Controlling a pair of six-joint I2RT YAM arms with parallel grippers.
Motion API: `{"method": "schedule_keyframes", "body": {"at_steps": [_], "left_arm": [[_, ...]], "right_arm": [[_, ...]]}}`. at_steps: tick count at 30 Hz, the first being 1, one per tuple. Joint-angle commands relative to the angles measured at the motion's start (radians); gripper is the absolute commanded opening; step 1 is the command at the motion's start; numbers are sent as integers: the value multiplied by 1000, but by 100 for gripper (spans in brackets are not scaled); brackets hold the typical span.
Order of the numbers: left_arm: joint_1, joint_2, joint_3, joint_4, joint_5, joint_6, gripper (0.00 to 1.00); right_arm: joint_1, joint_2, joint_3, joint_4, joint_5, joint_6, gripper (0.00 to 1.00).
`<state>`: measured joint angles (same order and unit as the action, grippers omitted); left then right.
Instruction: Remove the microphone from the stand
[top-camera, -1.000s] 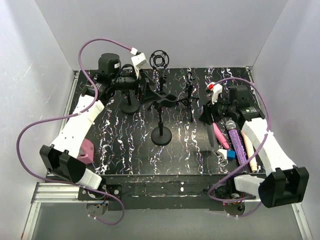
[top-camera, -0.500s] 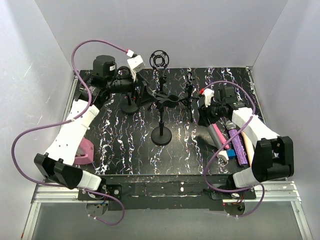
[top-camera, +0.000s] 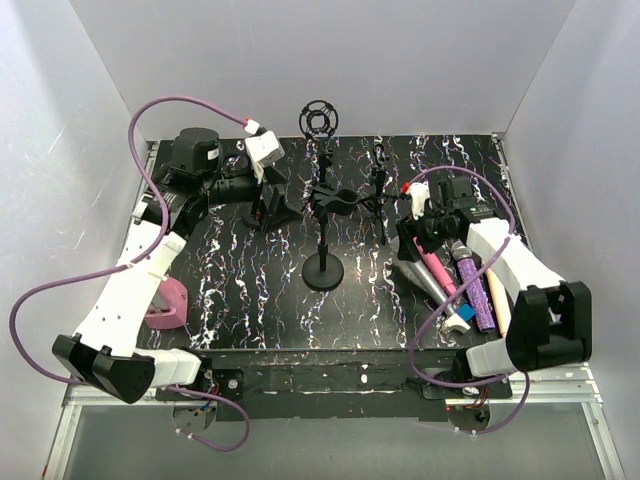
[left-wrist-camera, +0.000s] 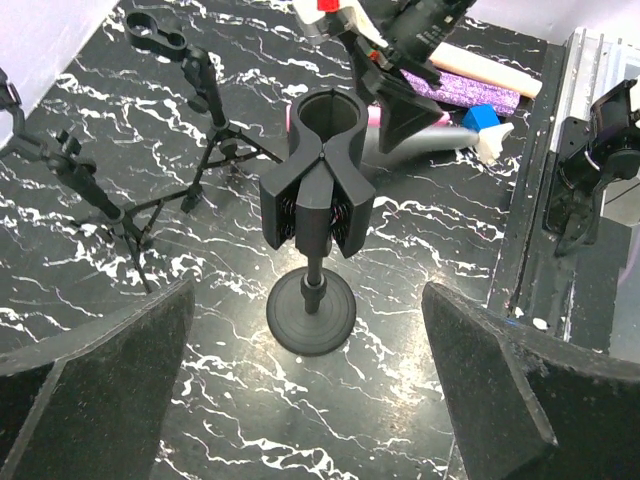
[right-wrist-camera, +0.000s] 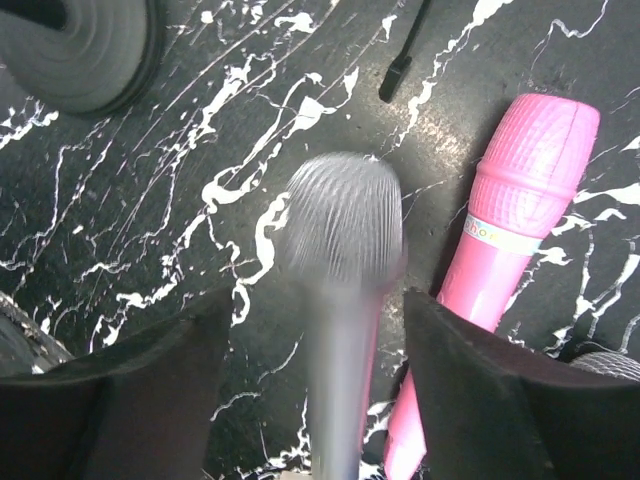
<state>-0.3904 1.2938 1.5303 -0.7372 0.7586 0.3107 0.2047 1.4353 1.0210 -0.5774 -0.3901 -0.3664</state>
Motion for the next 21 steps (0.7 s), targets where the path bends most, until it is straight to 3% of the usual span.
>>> {"method": "schedule_keyframes", "body": {"at_steps": [1,6,10,21], "left_arm": [[-4,-7,4,6,37,50,98],[-2,42,28,-2,74,79,97],[-2,21,-11,-51,41,134,96],[-2,-50,-229,55,5,-25,95]], "right_arm": [[-2,-131,31,-75,-46,17,78],[-2,-229,30,-88,-173,23,77],[13,-303,86,8,-322,41,76],[252,-162,606,-140,-377,-109,77]]}}
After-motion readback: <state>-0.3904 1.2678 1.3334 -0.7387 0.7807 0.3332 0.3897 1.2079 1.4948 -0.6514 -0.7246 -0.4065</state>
